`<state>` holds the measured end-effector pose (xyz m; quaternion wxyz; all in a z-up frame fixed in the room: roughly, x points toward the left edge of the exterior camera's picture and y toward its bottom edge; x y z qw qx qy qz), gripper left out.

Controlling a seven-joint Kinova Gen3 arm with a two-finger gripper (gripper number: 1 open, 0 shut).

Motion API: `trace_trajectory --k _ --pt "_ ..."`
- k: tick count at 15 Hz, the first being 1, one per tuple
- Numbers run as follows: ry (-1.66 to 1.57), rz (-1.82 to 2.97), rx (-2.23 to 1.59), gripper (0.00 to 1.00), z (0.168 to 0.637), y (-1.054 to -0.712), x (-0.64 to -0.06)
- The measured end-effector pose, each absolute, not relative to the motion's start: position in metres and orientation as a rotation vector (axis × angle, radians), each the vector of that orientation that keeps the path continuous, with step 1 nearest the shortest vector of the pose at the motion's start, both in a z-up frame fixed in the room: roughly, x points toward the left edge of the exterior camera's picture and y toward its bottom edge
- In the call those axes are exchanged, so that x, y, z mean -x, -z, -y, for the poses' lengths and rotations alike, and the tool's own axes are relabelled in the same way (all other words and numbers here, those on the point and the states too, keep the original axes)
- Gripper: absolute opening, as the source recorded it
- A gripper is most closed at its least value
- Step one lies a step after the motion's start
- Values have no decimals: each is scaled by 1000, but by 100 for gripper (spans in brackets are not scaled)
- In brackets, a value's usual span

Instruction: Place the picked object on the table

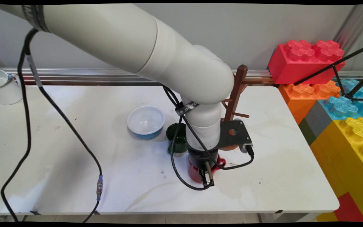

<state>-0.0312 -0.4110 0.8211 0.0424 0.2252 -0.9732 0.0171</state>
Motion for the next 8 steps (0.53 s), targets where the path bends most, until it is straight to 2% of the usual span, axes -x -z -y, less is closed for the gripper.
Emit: trace_trajectory --k 8 --pt "-53 2953 -755 100 415 -813 31"
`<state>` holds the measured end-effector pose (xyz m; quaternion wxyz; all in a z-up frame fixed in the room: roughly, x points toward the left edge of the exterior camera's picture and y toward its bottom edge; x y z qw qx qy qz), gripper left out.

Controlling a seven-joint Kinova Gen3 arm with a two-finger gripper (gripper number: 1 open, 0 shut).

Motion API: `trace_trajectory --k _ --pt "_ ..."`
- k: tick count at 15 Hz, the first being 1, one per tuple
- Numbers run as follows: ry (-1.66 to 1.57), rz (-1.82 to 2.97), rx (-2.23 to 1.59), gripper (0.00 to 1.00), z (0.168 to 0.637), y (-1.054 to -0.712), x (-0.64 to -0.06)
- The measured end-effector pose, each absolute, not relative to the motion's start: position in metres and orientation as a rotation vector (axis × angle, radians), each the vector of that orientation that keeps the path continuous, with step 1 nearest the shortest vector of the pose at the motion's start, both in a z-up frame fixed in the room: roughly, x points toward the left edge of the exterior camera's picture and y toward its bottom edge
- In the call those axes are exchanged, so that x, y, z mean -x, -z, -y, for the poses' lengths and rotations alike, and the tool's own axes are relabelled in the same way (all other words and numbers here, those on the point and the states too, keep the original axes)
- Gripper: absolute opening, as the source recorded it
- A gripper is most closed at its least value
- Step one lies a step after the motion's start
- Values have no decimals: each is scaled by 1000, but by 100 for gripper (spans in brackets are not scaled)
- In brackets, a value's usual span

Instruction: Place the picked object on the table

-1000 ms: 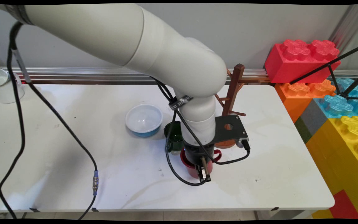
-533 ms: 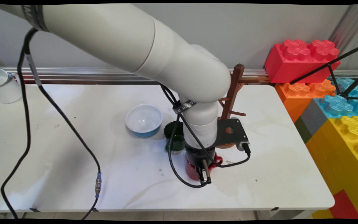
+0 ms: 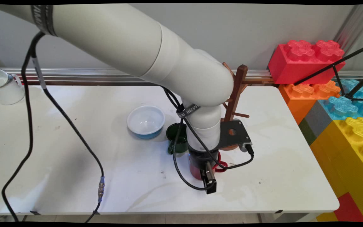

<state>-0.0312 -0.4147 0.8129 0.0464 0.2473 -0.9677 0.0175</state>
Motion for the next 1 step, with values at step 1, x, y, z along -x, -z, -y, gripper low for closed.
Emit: trace_trajectory --k 1 --pt "-54 2944 -769 100 415 -812 31"
